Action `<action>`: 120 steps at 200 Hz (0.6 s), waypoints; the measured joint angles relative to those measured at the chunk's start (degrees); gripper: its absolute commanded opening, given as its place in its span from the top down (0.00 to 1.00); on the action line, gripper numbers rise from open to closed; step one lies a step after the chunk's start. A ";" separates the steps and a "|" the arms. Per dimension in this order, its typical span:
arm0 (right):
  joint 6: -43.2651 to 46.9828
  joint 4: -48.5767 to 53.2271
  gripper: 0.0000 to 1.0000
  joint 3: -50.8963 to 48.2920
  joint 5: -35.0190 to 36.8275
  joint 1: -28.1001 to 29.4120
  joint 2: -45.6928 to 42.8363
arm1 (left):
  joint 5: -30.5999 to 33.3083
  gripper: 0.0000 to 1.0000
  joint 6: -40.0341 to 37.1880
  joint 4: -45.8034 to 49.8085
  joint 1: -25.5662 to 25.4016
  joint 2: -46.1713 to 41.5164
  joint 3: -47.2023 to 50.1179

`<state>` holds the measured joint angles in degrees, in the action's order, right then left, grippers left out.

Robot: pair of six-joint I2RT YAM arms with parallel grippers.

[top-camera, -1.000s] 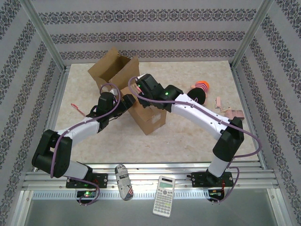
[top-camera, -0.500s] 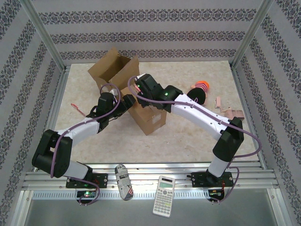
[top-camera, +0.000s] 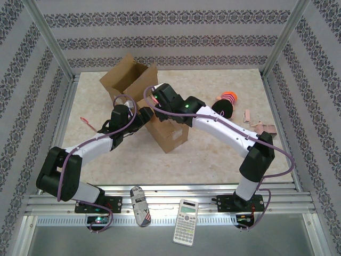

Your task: Unpack the express box

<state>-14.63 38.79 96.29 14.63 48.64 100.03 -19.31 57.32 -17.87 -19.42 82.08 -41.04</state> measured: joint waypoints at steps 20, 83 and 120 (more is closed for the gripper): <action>-0.02 0.00 1.00 0.00 -0.11 0.00 0.15 | 0.00 0.16 -0.02 0.00 0.00 0.00 0.00; -0.20 0.00 1.00 -0.02 -0.09 0.00 0.15 | 0.00 0.16 -0.02 0.00 0.00 0.00 0.02; -0.24 -0.02 1.00 -0.42 0.35 0.02 0.15 | 0.02 0.16 -0.02 -0.04 0.04 0.00 0.07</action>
<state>-14.87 38.76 95.88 14.98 48.66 100.18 -19.29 57.30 -17.91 -19.38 82.08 -40.97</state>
